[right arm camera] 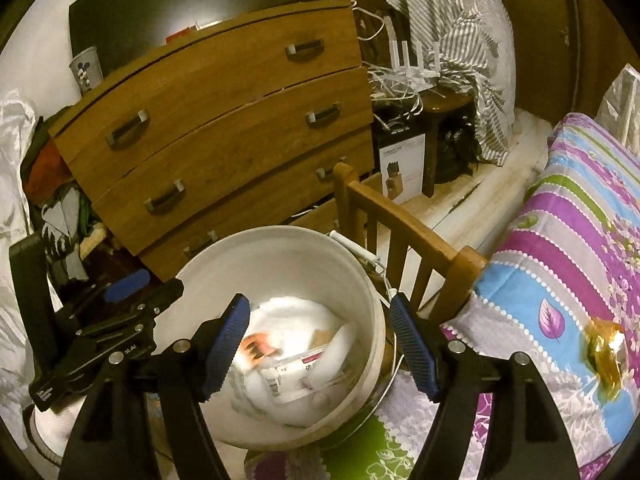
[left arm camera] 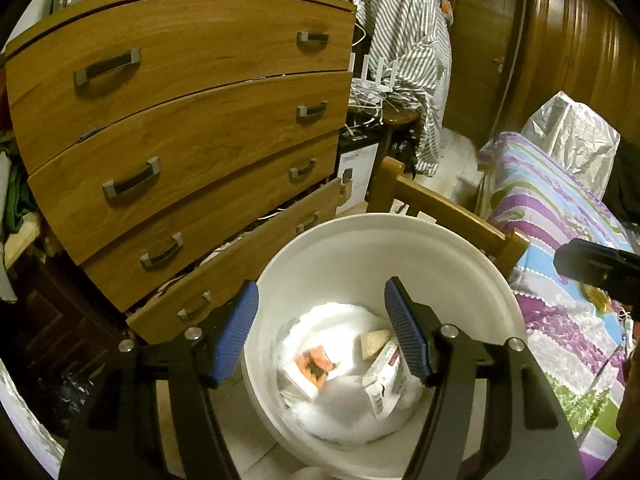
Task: Collect trash
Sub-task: 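Move both grippers back from the basin to the items on the bed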
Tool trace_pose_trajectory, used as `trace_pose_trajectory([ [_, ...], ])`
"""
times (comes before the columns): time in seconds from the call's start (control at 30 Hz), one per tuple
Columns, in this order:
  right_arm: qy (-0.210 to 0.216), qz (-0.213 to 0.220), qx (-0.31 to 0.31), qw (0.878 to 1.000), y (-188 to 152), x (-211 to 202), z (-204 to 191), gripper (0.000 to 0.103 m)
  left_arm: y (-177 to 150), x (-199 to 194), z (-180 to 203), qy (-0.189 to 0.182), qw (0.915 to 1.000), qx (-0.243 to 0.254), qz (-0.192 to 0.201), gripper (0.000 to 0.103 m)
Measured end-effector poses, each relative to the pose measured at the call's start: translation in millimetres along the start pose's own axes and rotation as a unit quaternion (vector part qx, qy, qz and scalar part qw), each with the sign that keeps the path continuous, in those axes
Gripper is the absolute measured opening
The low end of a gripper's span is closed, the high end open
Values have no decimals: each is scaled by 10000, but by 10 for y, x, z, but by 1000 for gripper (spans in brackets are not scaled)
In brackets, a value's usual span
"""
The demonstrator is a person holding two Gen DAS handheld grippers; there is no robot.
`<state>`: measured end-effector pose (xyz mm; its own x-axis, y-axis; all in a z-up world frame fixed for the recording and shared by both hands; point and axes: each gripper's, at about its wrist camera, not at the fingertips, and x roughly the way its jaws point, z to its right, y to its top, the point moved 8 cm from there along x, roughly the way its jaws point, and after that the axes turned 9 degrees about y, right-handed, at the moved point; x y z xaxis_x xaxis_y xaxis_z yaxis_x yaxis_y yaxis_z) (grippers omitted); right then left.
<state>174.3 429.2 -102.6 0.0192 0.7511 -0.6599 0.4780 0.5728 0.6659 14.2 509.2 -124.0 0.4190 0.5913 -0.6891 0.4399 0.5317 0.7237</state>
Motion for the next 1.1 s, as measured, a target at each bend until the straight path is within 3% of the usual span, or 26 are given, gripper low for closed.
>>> trace_pose_trajectory([
  [0.27,-82,289,-98,9995,-72,-450,-41,73,-2,-193,139,-114,9999,89,88,63],
  [0.5,-508,771,-328,9952,-430,-1171,77,76,-84,-445,490,-404,9985,294,222,63],
  [0.7,-1104,1246,-207,9858,-1076,-1989,474,82,-295,-633,1162,-849,9925,843,256,66],
  [1.1,-1921,1377,830,9681,-2414,-3041,1695,83,-951,-970,2694,-1686,9660,1954,128,67],
])
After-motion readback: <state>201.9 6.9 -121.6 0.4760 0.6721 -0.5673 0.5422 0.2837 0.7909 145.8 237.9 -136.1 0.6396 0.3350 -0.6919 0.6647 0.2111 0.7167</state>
